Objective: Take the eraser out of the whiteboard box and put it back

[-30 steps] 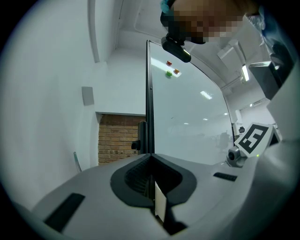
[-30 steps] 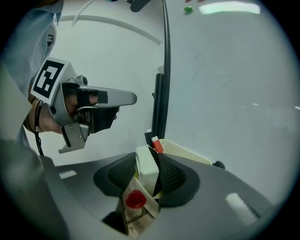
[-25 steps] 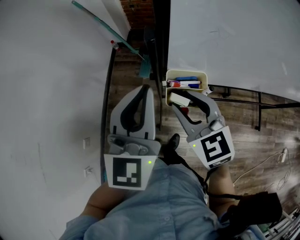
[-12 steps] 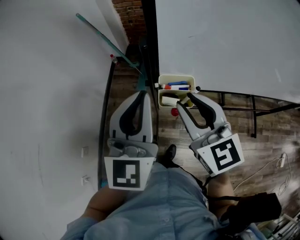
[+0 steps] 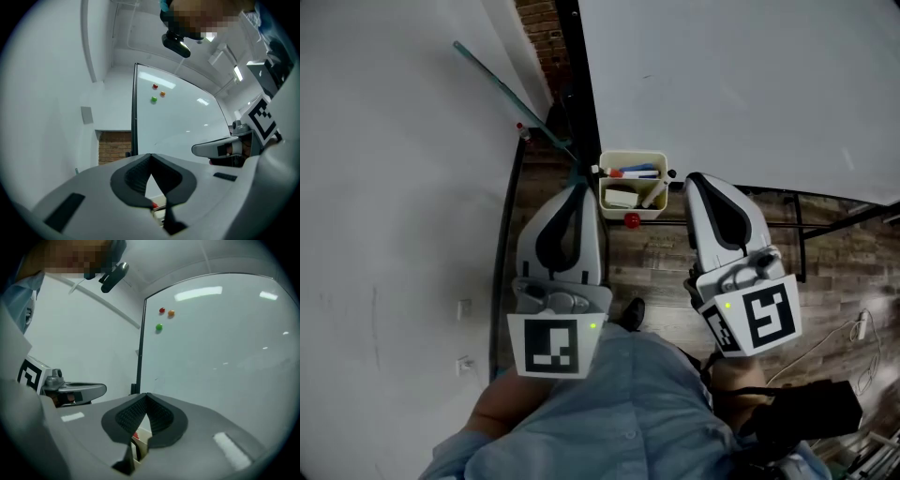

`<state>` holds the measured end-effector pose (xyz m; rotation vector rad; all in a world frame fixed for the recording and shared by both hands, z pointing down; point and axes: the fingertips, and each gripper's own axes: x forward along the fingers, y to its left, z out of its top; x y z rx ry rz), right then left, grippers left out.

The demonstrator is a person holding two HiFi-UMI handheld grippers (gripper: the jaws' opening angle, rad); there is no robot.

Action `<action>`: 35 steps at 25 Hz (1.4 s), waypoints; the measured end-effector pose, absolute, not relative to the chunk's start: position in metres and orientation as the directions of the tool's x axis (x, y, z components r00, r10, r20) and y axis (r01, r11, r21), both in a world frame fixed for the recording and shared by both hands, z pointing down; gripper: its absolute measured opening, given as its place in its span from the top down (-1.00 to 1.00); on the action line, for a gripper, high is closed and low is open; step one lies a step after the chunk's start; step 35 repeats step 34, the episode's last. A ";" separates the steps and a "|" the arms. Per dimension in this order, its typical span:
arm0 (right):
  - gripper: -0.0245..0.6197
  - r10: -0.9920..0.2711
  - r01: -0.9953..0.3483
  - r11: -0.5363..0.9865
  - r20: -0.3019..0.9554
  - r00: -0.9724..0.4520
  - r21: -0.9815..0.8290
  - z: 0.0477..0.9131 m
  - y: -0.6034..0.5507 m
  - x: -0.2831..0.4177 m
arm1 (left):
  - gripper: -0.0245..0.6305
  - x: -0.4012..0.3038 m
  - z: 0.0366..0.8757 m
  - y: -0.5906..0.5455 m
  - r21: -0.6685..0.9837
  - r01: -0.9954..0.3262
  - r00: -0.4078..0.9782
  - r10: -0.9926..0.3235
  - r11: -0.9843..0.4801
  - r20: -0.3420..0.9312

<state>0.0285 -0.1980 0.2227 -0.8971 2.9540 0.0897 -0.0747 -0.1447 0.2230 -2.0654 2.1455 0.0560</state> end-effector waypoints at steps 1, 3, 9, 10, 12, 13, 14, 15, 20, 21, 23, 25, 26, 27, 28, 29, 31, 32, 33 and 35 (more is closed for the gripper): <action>0.92 -0.553 -0.556 0.830 -0.072 -0.830 0.041 0.222 -0.197 0.030 | 0.91 -0.074 0.222 -0.144 -0.085 -0.995 -0.033 -0.989 0.046 -0.147; 0.92 -0.550 -0.554 0.832 -0.074 -0.832 0.041 0.220 -0.196 0.031 | 0.91 -0.071 0.221 -0.143 -0.086 -0.995 -0.035 -0.988 0.048 -0.150; 0.92 -0.543 -0.548 0.835 -0.079 -0.836 0.051 0.217 -0.196 0.031 | 0.91 -0.068 0.217 -0.144 -0.096 -0.994 -0.038 -0.987 0.053 -0.155; 0.92 -0.542 -0.547 0.836 -0.080 -0.836 0.050 0.217 -0.196 0.031 | 0.91 -0.068 0.217 -0.144 -0.096 -0.994 -0.039 -0.987 0.054 -0.156; 0.92 -0.539 -0.543 0.838 -0.086 -0.838 0.047 0.216 -0.196 0.030 | 0.91 -0.068 0.216 -0.145 -0.099 -0.994 -0.038 -0.987 0.054 -0.158; 0.92 -0.536 -0.541 0.840 -0.088 -0.839 0.046 0.215 -0.196 0.030 | 0.91 -0.068 0.216 -0.145 -0.101 -0.994 -0.036 -0.987 0.052 -0.159; 0.92 -0.534 -0.539 0.841 -0.089 -0.841 0.045 0.215 -0.196 0.029 | 0.91 -0.068 0.215 -0.146 -0.102 -0.993 -0.034 -0.987 0.051 -0.160; 0.92 -0.533 -0.537 0.842 -0.089 -0.842 0.043 0.215 -0.196 0.028 | 0.91 -0.068 0.215 -0.146 -0.103 -0.993 -0.033 -0.987 0.050 -0.159; 0.92 -0.530 -0.535 0.844 -0.091 -0.843 0.038 0.215 -0.194 0.026 | 0.91 -0.068 0.216 -0.145 -0.106 -0.993 -0.030 -0.988 0.047 -0.153; 0.92 -0.530 -0.535 0.844 -0.091 -0.843 0.037 0.215 -0.194 0.026 | 0.91 -0.069 0.216 -0.145 -0.106 -0.993 -0.030 -0.988 0.046 -0.151; 0.92 -0.530 -0.535 0.844 -0.090 -0.843 0.036 0.216 -0.194 0.025 | 0.91 -0.069 0.217 -0.144 -0.105 -0.993 -0.030 -0.989 0.046 -0.148; 0.92 -0.529 -0.533 0.845 -0.089 -0.844 0.036 0.216 -0.193 0.024 | 0.91 -0.070 0.217 -0.143 -0.104 -0.994 -0.031 -0.989 0.046 -0.148; 0.92 -0.528 -0.533 0.846 -0.090 -0.844 0.035 0.216 -0.192 0.023 | 0.91 -0.071 0.218 -0.142 -0.103 -0.994 -0.031 -0.989 0.047 -0.148; 0.92 -0.528 -0.532 0.846 -0.089 -0.845 0.035 0.216 -0.192 0.023 | 0.91 -0.071 0.218 -0.142 -0.102 -0.994 -0.032 -0.989 0.047 -0.147; 0.92 -0.528 -0.532 0.846 -0.089 -0.845 0.035 0.216 -0.191 0.022 | 0.91 -0.072 0.218 -0.141 -0.101 -0.994 -0.032 -0.988 0.048 -0.148; 0.92 -0.528 -0.532 0.846 -0.088 -0.845 0.035 0.216 -0.190 0.022 | 0.91 -0.072 0.218 -0.141 -0.101 -0.994 -0.033 -0.988 0.048 -0.150; 0.92 -0.528 -0.532 0.846 -0.088 -0.845 0.035 0.217 -0.189 0.022 | 0.91 -0.072 0.218 -0.139 -0.100 -0.994 -0.033 -0.988 0.049 -0.151; 0.92 -0.527 -0.532 0.846 -0.089 -0.845 0.035 0.217 -0.189 0.021 | 0.91 -0.073 0.218 -0.138 -0.100 -0.994 -0.033 -0.988 0.049 -0.151; 0.92 -0.527 -0.532 0.846 -0.089 -0.845 0.036 0.217 -0.188 0.021 | 0.91 -0.073 0.218 -0.138 -0.100 -0.994 -0.033 -0.988 0.048 -0.151; 0.92 -0.527 -0.532 0.846 -0.090 -0.845 0.036 0.217 -0.187 0.021 | 0.91 -0.073 0.218 -0.137 -0.101 -0.994 -0.033 -0.988 0.048 -0.150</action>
